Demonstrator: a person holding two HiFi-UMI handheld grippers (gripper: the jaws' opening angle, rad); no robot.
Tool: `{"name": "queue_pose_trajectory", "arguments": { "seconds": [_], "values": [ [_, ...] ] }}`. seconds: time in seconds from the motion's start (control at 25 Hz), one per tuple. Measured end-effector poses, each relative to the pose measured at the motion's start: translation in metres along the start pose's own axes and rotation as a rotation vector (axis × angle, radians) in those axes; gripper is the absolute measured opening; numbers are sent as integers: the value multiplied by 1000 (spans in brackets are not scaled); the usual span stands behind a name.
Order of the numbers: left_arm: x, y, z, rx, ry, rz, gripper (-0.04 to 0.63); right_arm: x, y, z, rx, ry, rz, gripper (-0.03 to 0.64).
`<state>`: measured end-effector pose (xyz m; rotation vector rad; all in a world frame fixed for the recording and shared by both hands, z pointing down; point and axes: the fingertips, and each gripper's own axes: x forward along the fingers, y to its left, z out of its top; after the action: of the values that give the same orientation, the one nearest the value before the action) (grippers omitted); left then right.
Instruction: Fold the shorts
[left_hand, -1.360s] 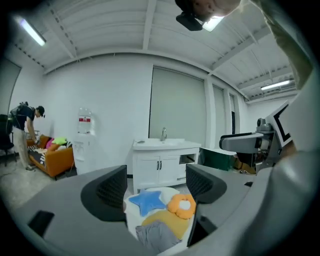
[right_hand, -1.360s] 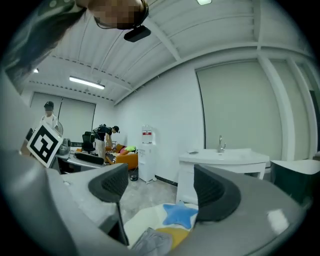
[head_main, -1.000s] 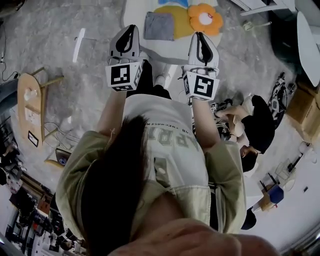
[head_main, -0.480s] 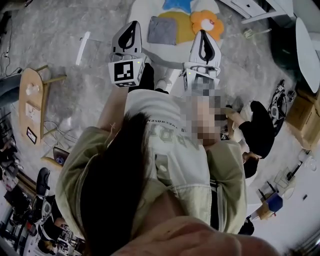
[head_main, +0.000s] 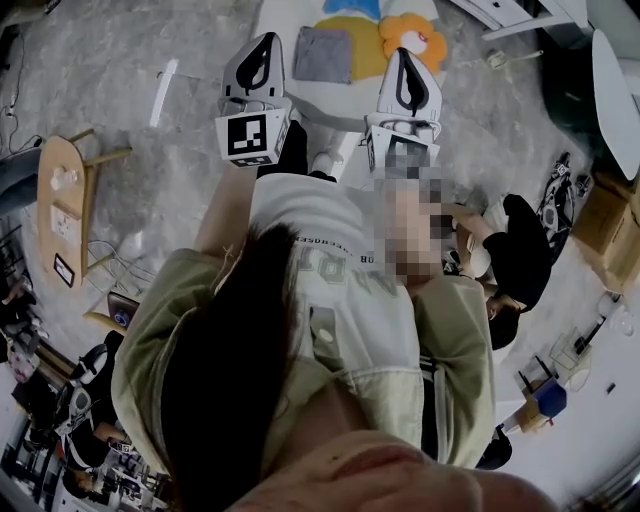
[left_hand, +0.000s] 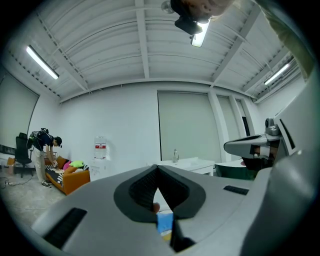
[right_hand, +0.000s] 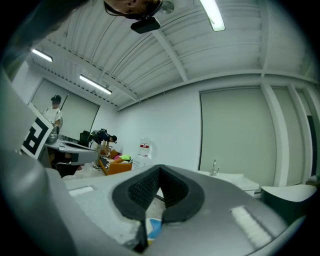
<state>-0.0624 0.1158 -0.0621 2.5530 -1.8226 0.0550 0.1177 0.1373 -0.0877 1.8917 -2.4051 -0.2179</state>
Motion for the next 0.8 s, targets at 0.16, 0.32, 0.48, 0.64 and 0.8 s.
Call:
{"name": "queue_pose_trajectory", "arguments": {
  "seconds": [0.16, 0.32, 0.48, 0.64, 0.8],
  "values": [
    [0, -2, 0, 1, 1, -8, 8, 3, 3, 11, -32, -29, -7, -2],
    [-1, -3, -1, 2, 6, -11, 8, 2, 2, 18, -30, -50, -4, -2],
    [1, -3, 0, 14, -1, -16, 8, 3, 3, 15, -33, -55, 11, -2],
    [1, -2, 3, 22, -10, -18, 8, 4, 5, 11, -25, -53, 6, -2],
    [0, -2, 4, 24, -4, -21, 8, 3, 8, 18, -25, -66, 7, -2]
  ]
}}
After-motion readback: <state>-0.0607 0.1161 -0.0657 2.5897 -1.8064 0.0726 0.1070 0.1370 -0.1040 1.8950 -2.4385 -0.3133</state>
